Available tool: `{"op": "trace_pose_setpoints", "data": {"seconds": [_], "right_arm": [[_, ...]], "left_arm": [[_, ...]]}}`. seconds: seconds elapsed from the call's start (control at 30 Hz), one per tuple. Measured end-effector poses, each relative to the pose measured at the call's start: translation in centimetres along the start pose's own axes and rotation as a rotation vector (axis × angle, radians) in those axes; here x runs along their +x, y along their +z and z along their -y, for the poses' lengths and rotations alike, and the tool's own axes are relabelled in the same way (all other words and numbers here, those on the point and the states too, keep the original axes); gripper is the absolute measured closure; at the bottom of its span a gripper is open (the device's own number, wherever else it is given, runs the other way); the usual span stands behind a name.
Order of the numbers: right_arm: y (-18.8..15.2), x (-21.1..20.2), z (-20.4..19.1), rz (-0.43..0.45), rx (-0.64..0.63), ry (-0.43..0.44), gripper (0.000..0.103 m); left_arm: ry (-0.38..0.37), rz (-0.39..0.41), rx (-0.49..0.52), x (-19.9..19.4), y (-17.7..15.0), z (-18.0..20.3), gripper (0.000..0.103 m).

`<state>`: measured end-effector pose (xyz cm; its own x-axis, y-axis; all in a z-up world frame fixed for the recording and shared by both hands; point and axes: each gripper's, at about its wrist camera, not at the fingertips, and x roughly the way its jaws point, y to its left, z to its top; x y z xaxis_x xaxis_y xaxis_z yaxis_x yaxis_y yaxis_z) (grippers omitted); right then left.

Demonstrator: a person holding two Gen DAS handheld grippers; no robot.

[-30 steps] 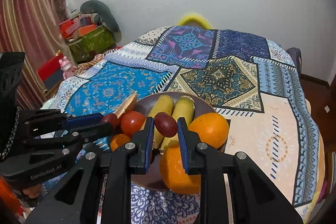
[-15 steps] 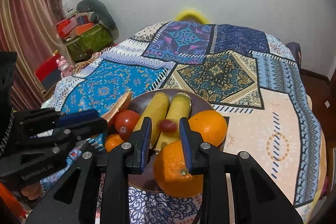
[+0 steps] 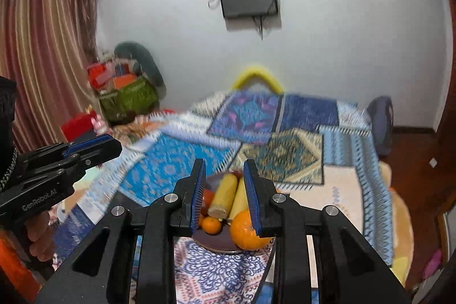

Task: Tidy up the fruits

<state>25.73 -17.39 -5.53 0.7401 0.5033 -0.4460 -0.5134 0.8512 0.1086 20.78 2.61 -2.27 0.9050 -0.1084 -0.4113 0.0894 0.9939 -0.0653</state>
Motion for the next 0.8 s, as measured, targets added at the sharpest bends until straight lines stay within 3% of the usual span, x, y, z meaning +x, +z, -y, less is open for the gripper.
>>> {"op": "trace_pose_setpoints", "data": {"seconds": [0.17,0.23,0.27,0.3,0.33,0.47,0.53,0.7,0.8], "right_arm": [[1.1,-6.1,-1.9,0.113,-0.007,-0.001,0.078],[1.3,-8.2,-2.5,0.152,-0.015,-0.010,0.076],[1.4,-9.2,-2.9,0.173,-0.020,-0.023,0.073],[1.4,-10.2,-3.3,0.197,-0.022,-0.036,0.064],[1.4,-11.2,-3.6,0.222,-0.020,-0.043,0.054],[1.4,-14.1,-4.7,0.298,-0.024,-0.065,0.040],[1.2,-15.2,-5.4,0.332,-0.030,-0.094,0.024],[0.9,-16.2,-6.3,0.367,-0.035,-0.120,0.017],[0.6,-16.2,-6.4,0.367,-0.028,-0.127,0.005]], "left_arm": [[-0.003,0.094,0.005,-6.0,1.3,1.3,0.084],[0.017,0.141,0.009,-8.3,1.6,1.9,0.080],[0.021,0.158,0.010,-9.2,1.7,2.1,0.071],[0.021,0.179,0.009,-10.2,1.7,2.4,0.060],[0.018,0.203,0.007,-11.3,1.7,2.6,0.057],[0.041,0.259,0.024,-14.2,1.7,3.8,0.040],[0.052,0.285,0.031,-15.5,1.6,4.2,0.034],[0.059,0.316,0.026,-17.0,1.2,4.4,0.014],[0.065,0.325,0.029,-17.3,0.9,4.6,0.008]]}}
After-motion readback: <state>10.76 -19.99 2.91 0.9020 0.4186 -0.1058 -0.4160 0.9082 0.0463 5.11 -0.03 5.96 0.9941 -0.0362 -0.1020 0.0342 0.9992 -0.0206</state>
